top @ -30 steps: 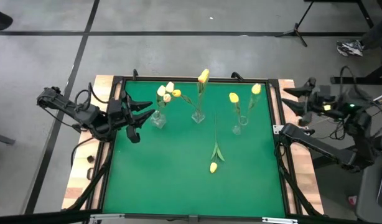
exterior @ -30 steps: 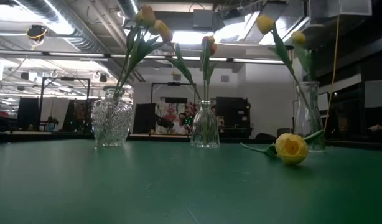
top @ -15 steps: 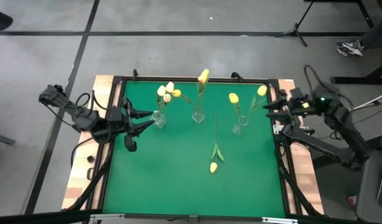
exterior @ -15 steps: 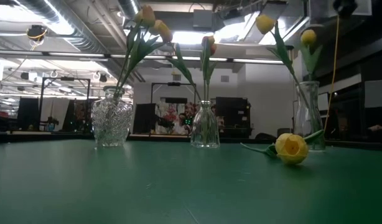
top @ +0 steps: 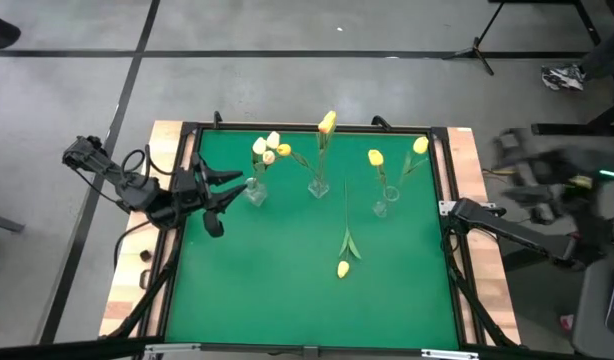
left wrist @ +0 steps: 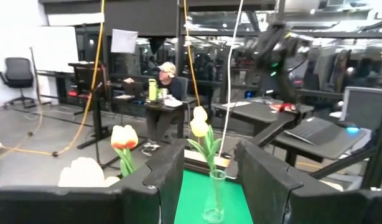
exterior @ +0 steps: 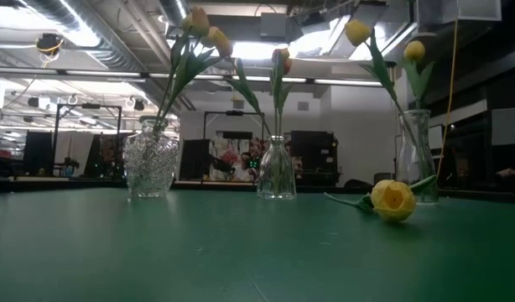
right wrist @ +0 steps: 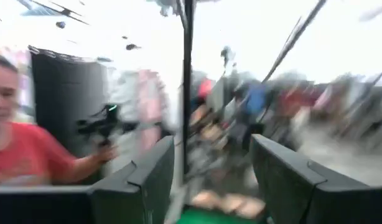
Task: Sort flowers into vase by color
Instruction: Put the yellow flower into the right transparent vase
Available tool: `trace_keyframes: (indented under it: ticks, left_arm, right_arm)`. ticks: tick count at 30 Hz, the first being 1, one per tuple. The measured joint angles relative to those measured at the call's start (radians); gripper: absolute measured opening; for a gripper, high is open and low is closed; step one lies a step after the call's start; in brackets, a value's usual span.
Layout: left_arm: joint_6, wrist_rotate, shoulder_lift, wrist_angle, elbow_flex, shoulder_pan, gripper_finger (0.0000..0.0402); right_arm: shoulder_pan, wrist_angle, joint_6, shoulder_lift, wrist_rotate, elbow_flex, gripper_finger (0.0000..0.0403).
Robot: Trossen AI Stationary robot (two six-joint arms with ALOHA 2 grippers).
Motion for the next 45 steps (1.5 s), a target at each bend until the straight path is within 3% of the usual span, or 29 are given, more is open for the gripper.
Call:
trace_keyframes:
  ticks: [2, 7, 11, 14, 17, 21, 27, 30, 39, 43, 45]
  left_arm:
    - [0.019, -0.01, 0.0, 0.0, 0.0, 0.0, 0.0145]
    - [0.032, -0.031, 0.0, 0.001, 0.0, 0.0, 0.0145]
    - [0.04, -0.033, 0.0, 0.001, 0.0, 0.0, 0.0145]
    - [0.064, -0.051, 0.0, 0.001, 0.0, 0.001, 0.0145]
    - [0.072, -0.096, 0.0, 0.001, 0.0, 0.002, 0.0145]
    - [0.076, -0.133, 0.0, 0.0, 0.0, 0.002, 0.0145]
    - [0.092, -0.136, 0.0, 0.0, 0.0, 0.001, 0.0145]
    - [0.1, -0.137, 0.0, 0.0, 0.0, 0.002, 0.0145]
    - [0.101, -0.139, 0.0, 0.0, 0.0, 0.001, 0.0145]
    - [0.101, -0.208, 0.0, 0.0, 0.0, 0.002, 0.0145]
    - [0.101, -0.242, 0.0, 0.0, 0.0, 0.002, 0.0145]
  right_arm:
    - [0.0, -0.105, -0.13, -0.014, 0.117, 0.128, 0.0211]
    - [-0.011, -0.546, -0.454, -0.018, 0.584, 0.458, 0.0211]
    - [-0.09, -0.735, -0.499, -0.014, 0.797, 0.545, 0.0211]
    - [-0.176, -0.802, -0.547, -0.008, 0.839, 0.517, 0.0211]
    - [-0.281, -0.785, -0.577, 0.016, 0.688, 0.443, 0.0211]
    - [-0.441, -0.708, -0.566, 0.062, 0.344, 0.335, 0.0211]
    - [-0.668, -0.506, -0.372, 0.083, -0.199, 0.178, 0.0211]
    - [-0.724, -0.402, -0.219, 0.079, -0.392, 0.135, 0.0211]
    - [-0.741, -0.408, -0.175, 0.047, -0.391, 0.028, 0.0211]
    - [-0.727, -0.419, -0.06, 0.001, -0.526, -0.02, 0.0211]
    - [-0.649, -0.428, -0.026, -0.022, -0.524, -0.023, 0.0211]
